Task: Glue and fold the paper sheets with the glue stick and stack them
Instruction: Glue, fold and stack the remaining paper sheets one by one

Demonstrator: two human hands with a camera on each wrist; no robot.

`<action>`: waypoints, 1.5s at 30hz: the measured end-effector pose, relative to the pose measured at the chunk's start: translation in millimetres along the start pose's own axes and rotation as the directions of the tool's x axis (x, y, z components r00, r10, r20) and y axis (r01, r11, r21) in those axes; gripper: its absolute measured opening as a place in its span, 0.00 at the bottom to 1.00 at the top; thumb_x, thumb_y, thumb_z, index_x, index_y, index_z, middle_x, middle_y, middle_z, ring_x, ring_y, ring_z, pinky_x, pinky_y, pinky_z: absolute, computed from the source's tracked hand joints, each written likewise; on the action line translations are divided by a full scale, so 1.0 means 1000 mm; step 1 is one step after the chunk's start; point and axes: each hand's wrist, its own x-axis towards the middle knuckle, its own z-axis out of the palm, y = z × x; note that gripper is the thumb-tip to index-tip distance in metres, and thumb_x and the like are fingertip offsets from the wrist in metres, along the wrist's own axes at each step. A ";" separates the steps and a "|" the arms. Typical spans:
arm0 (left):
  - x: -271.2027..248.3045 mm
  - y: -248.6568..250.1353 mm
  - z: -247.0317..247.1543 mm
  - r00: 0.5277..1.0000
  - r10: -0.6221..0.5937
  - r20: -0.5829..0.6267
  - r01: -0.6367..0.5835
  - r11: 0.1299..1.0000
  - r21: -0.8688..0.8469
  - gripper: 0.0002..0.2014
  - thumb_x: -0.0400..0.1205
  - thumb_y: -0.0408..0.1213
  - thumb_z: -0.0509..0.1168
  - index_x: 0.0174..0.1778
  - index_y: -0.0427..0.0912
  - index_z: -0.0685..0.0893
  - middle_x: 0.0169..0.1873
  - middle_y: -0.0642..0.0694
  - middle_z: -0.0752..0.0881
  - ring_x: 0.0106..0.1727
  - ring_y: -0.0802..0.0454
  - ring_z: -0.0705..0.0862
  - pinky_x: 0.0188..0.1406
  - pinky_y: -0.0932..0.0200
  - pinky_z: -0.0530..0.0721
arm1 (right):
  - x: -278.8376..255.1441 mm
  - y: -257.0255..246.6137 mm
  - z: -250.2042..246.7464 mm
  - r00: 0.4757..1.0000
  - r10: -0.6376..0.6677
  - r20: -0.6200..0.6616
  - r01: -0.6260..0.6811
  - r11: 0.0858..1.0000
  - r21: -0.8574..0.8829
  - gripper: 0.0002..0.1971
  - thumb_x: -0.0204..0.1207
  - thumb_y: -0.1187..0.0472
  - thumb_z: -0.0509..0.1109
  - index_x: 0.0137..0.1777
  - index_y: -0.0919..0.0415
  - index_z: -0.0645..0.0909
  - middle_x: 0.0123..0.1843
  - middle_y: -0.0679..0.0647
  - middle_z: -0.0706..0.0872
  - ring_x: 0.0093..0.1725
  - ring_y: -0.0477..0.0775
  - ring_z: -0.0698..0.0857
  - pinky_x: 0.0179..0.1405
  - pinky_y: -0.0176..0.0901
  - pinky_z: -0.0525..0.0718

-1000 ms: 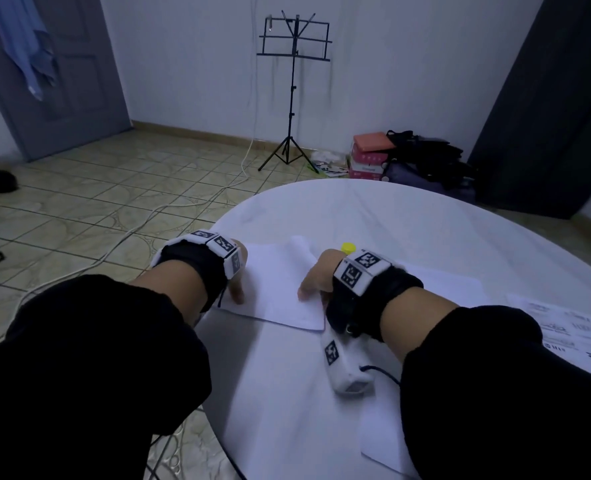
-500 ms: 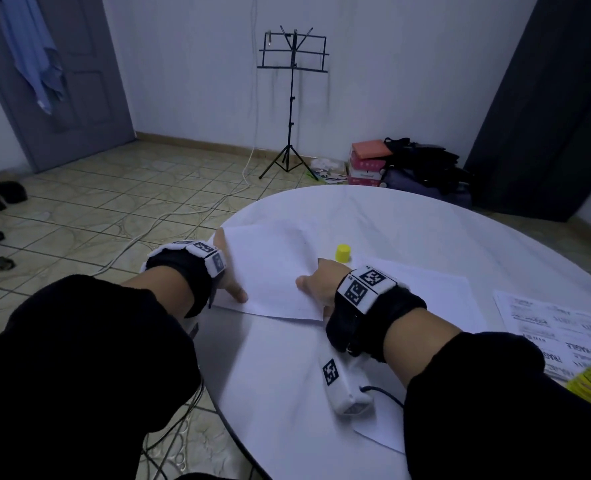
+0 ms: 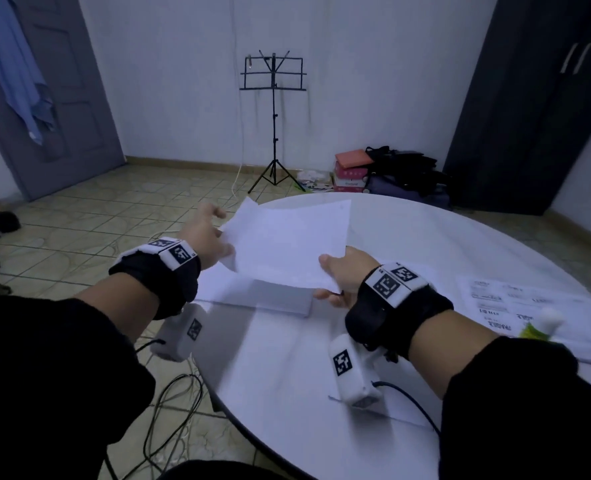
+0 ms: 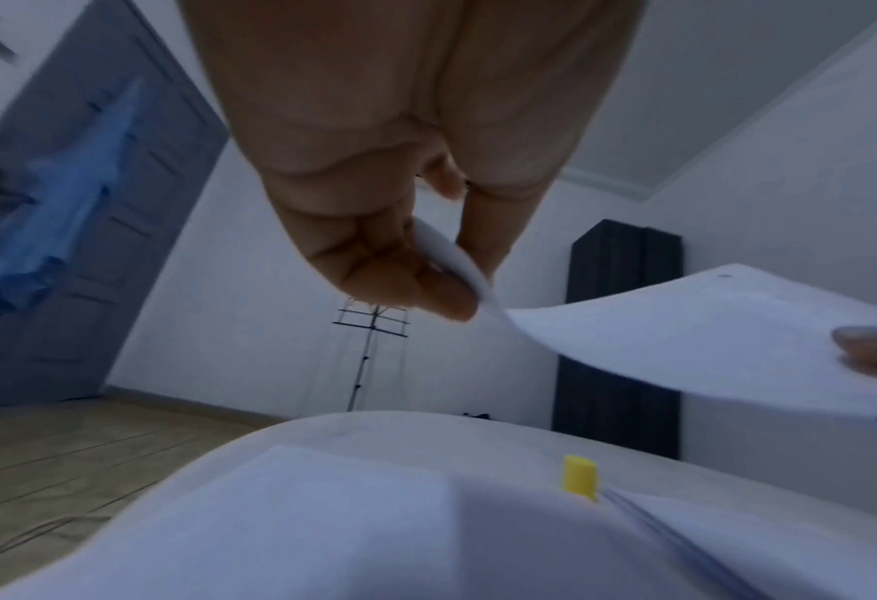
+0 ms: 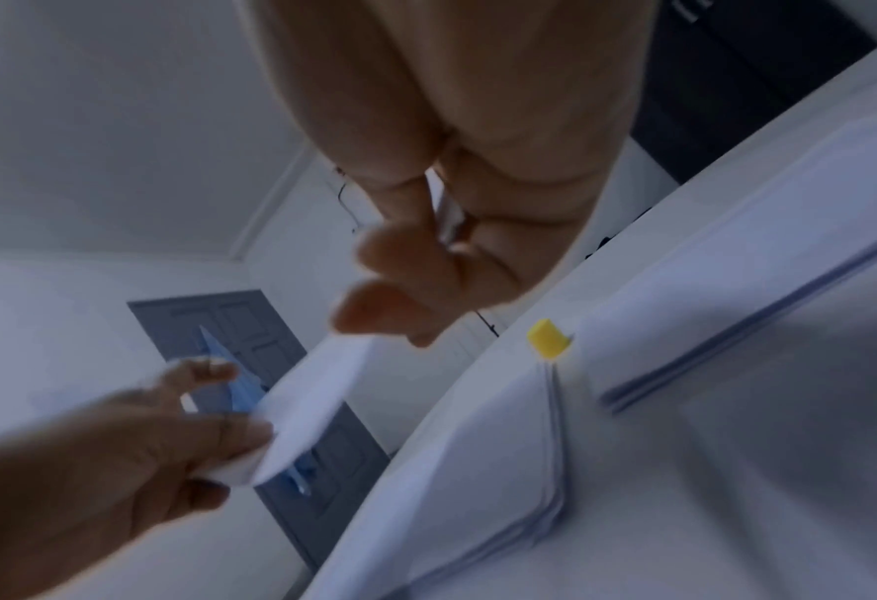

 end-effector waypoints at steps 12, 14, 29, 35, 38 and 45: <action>-0.085 0.068 0.076 0.740 0.048 0.670 -0.175 0.977 0.124 0.08 0.73 0.32 0.76 0.44 0.48 0.90 0.21 0.60 0.83 0.24 0.68 0.80 0.31 0.72 0.82 | -0.095 0.076 -0.144 0.986 0.072 -0.153 -0.144 0.832 -0.536 0.12 0.70 0.62 0.77 0.33 0.61 0.75 0.29 0.55 0.83 0.27 0.49 0.82 0.23 0.34 0.68; -0.094 0.074 0.093 0.698 0.038 0.715 -0.217 0.963 0.161 0.08 0.72 0.34 0.77 0.44 0.51 0.89 0.22 0.59 0.83 0.23 0.68 0.78 0.29 0.73 0.79 | -0.102 0.085 -0.155 0.984 0.100 -0.146 -0.169 0.781 -0.601 0.07 0.70 0.61 0.76 0.38 0.63 0.81 0.33 0.56 0.86 0.29 0.50 0.81 0.20 0.32 0.66; -0.114 0.077 0.130 0.586 -0.026 0.810 -0.417 0.847 0.329 0.11 0.71 0.35 0.78 0.38 0.53 0.82 0.30 0.53 0.83 0.19 0.65 0.76 0.24 0.76 0.74 | -0.093 0.116 -0.166 0.968 0.204 -0.144 -0.242 0.630 -0.738 0.12 0.69 0.58 0.79 0.40 0.63 0.78 0.27 0.54 0.83 0.26 0.50 0.79 0.18 0.33 0.67; -0.113 0.074 0.129 0.580 -0.044 0.814 -0.390 0.861 0.325 0.10 0.72 0.38 0.78 0.40 0.53 0.82 0.40 0.47 0.86 0.30 0.56 0.79 0.29 0.76 0.77 | -0.093 0.117 -0.167 0.970 0.186 -0.155 -0.239 0.642 -0.729 0.13 0.69 0.60 0.79 0.36 0.63 0.77 0.25 0.54 0.82 0.22 0.49 0.77 0.15 0.31 0.67; -0.113 0.073 0.129 0.582 -0.056 0.811 -0.381 0.863 0.333 0.10 0.72 0.39 0.78 0.41 0.53 0.82 0.39 0.49 0.86 0.31 0.56 0.79 0.30 0.75 0.77 | -0.092 0.119 -0.168 0.972 0.175 -0.158 -0.234 0.643 -0.729 0.12 0.68 0.60 0.80 0.38 0.64 0.78 0.21 0.52 0.82 0.22 0.49 0.77 0.18 0.35 0.68; -0.115 0.073 0.127 0.596 -0.055 0.801 -0.384 0.856 0.345 0.11 0.71 0.41 0.78 0.40 0.53 0.82 0.39 0.50 0.84 0.36 0.55 0.80 0.33 0.72 0.75 | -0.093 0.119 -0.166 0.975 0.162 -0.154 -0.222 0.633 -0.742 0.13 0.67 0.60 0.80 0.36 0.63 0.77 0.23 0.52 0.82 0.24 0.49 0.77 0.21 0.36 0.68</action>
